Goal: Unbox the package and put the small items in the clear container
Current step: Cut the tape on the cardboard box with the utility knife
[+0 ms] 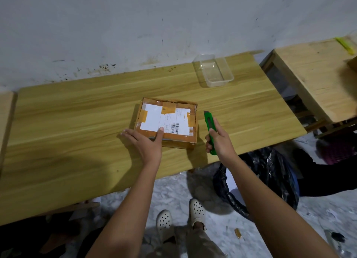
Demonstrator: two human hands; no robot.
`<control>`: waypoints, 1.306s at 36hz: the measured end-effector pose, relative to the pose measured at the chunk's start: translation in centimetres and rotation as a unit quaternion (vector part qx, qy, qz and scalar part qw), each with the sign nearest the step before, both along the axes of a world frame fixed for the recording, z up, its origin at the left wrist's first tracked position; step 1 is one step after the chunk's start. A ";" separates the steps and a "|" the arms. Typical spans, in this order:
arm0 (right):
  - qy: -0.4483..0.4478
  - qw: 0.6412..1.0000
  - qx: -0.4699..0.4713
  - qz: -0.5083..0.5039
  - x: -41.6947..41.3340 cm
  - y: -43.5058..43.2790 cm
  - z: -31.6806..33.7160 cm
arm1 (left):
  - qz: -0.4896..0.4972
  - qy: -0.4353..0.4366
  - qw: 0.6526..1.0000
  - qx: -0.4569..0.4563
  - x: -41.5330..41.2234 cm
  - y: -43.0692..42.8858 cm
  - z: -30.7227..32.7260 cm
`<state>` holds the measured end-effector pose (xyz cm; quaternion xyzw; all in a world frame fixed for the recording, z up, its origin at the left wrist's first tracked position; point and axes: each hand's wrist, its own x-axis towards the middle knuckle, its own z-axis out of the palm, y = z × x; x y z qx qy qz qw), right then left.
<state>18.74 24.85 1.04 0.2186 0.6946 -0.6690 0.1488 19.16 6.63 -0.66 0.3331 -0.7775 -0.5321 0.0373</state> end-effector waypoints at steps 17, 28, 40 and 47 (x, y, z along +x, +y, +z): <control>-0.003 0.996 -0.092 0.003 -0.8 -0.2 -0.4 | 0.047 0.027 0.998 0.037 -0.9 1.5 0.8; 0.001 0.998 -0.059 -0.013 -2.8 -0.6 -1.1 | -0.004 -0.020 0.999 -0.043 -5.3 -3.3 1.9; 0.038 0.989 0.104 -0.096 -6.1 -1.4 -1.8 | -0.047 0.012 0.998 -0.040 -7.2 -3.1 0.8; 0.019 0.979 0.156 -0.131 -12.8 -3.2 -3.1 | -0.105 -0.037 0.990 -0.081 -11.0 -5.6 1.6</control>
